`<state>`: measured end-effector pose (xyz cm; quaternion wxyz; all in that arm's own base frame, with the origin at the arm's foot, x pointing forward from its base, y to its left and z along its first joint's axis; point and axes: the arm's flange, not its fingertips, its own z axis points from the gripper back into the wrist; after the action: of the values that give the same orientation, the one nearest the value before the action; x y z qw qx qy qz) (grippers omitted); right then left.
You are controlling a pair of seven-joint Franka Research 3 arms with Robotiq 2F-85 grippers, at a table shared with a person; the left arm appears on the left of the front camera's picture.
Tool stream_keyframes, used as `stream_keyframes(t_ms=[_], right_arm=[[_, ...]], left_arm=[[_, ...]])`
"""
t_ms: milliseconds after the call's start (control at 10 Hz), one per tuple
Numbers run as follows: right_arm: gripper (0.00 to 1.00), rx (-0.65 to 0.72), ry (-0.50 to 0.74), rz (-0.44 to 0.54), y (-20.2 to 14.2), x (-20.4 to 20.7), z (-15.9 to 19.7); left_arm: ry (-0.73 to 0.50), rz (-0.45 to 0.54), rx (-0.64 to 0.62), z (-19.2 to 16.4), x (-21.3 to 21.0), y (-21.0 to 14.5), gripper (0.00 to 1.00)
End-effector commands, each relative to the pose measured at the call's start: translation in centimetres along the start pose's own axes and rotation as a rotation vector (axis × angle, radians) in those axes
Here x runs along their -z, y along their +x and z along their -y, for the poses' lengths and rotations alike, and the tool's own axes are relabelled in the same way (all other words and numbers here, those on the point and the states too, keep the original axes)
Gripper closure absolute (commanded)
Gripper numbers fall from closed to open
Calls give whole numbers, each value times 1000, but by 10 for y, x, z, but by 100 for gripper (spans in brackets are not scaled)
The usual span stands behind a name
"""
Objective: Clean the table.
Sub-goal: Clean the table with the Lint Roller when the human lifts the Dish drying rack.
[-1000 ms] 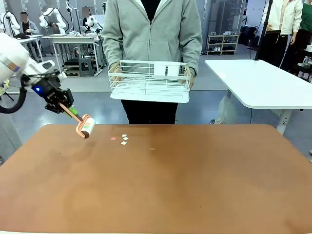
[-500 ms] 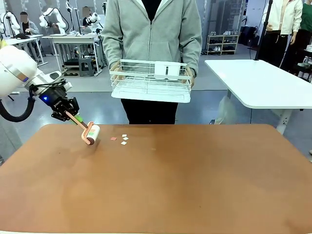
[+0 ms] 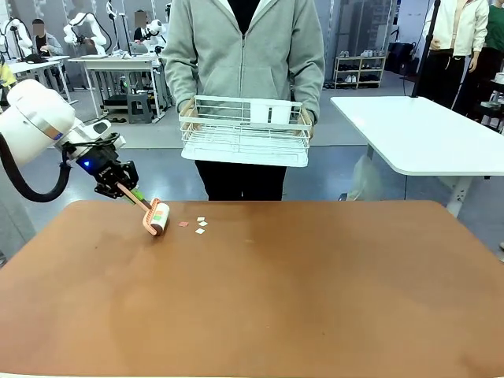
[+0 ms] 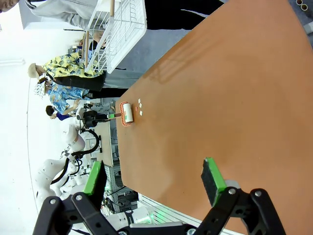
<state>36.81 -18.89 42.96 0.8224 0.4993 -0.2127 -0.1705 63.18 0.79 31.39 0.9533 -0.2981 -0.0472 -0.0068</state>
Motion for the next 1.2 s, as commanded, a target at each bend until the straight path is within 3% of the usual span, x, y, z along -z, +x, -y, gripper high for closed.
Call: stream_keyframes(t_ms=[0, 300, 800, 1100], right_arm=[[0, -1, 16, 3, 0, -1, -2], [0, -1, 16, 3, 0, -1, -2], [0, -1, 16, 3, 0, -1, -2], [0, -1, 16, 3, 0, -1, -2]], left_arm=[[-44, 18, -30, 1, 8, 8, 79], [-97, -11, -28, 13, 34, 0, 79], [-147, -73, 12, 97, 95, 19, 79], [-210, -35, 10, 130, 101, 30, 79]])
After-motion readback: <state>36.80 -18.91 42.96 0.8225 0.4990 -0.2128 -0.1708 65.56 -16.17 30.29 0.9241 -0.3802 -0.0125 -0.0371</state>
